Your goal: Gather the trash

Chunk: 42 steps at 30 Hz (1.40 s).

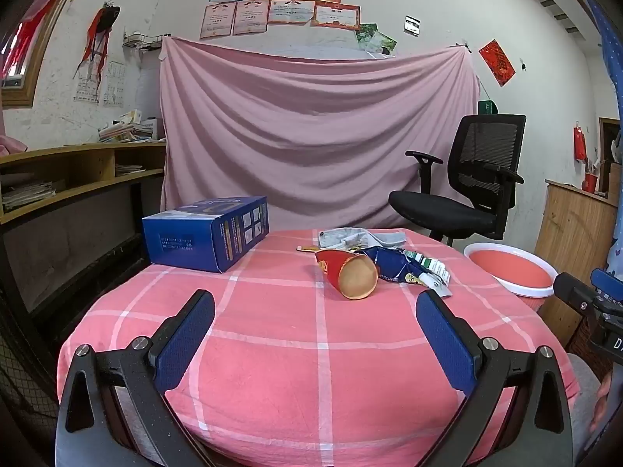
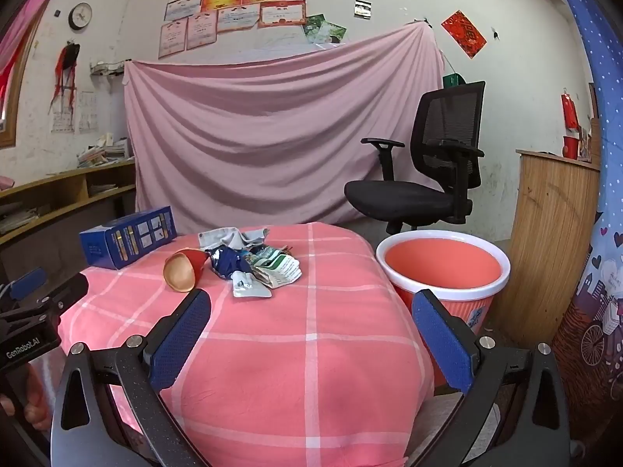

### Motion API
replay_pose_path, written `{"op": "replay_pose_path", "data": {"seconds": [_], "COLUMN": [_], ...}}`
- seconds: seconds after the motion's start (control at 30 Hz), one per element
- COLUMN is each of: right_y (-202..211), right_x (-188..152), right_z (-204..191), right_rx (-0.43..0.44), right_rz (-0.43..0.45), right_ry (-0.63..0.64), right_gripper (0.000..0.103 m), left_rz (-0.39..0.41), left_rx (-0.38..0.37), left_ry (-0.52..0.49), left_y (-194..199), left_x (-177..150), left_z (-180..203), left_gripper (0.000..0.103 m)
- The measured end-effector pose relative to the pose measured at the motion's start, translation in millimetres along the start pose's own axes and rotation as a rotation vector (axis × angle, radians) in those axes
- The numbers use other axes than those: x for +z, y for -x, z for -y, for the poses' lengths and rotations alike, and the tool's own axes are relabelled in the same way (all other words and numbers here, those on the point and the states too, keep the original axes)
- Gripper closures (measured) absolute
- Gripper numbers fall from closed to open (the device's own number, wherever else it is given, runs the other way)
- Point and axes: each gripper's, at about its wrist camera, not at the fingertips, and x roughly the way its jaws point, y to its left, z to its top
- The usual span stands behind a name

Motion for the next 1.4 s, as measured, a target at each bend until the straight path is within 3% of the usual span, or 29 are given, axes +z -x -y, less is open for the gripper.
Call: {"op": "replay_pose_path", "data": {"seconds": [1.4], "right_y": [-1.5], "right_x": [-0.6], "right_z": [0.9], "right_rx": [0.001], "right_rz": [-0.004], "right_ry": [-0.005], "right_gripper": [0.000], "left_rz": [-0.001], "left_rx": [0.000], "left_ry": [0.001], "left_y": [0.5], "left_x": [-0.4], "left_z": [2.3], "left_gripper": [0.002]}}
